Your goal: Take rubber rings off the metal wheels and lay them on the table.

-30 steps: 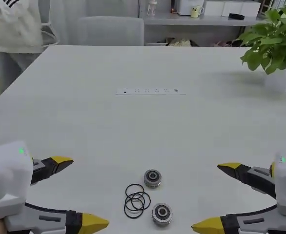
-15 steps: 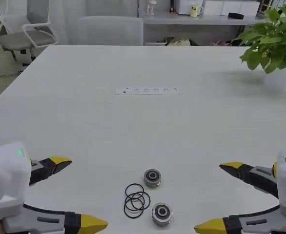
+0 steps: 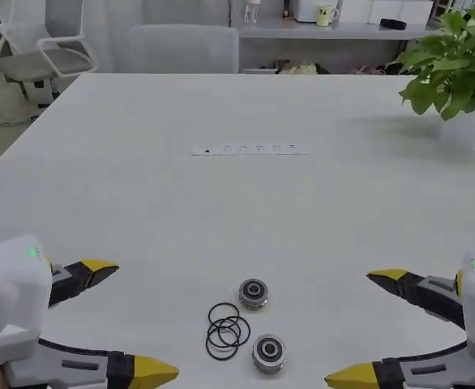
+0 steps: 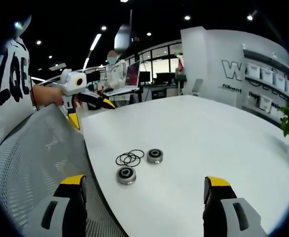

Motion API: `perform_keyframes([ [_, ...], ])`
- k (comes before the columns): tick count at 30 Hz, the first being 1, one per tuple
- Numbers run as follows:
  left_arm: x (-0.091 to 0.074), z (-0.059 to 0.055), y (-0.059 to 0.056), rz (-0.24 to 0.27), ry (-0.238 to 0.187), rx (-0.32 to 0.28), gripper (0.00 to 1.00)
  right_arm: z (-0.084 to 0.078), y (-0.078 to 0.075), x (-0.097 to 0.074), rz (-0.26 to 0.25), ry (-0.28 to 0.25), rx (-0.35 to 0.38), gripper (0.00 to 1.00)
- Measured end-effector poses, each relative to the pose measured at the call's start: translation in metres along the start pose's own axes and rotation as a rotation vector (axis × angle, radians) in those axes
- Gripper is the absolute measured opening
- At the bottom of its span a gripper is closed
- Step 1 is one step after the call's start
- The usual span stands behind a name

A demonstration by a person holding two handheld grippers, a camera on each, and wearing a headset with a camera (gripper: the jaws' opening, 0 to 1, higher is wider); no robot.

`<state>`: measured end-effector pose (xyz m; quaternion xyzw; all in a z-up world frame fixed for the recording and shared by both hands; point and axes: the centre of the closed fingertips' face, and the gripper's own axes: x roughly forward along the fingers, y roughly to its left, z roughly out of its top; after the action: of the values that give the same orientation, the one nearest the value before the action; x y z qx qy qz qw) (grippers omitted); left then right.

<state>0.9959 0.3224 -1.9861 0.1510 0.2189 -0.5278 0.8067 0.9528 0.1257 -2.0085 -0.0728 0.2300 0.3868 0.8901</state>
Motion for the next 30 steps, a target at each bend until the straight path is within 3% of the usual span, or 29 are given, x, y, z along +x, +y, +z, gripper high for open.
perform_keyframes([
  [30, 0.0042, -0.0033, 0.0017, -0.007, 0.01, -0.01, 0.92, -0.0079, -0.0043, 0.0023, 0.0, 0.026, -0.012, 0.99],
])
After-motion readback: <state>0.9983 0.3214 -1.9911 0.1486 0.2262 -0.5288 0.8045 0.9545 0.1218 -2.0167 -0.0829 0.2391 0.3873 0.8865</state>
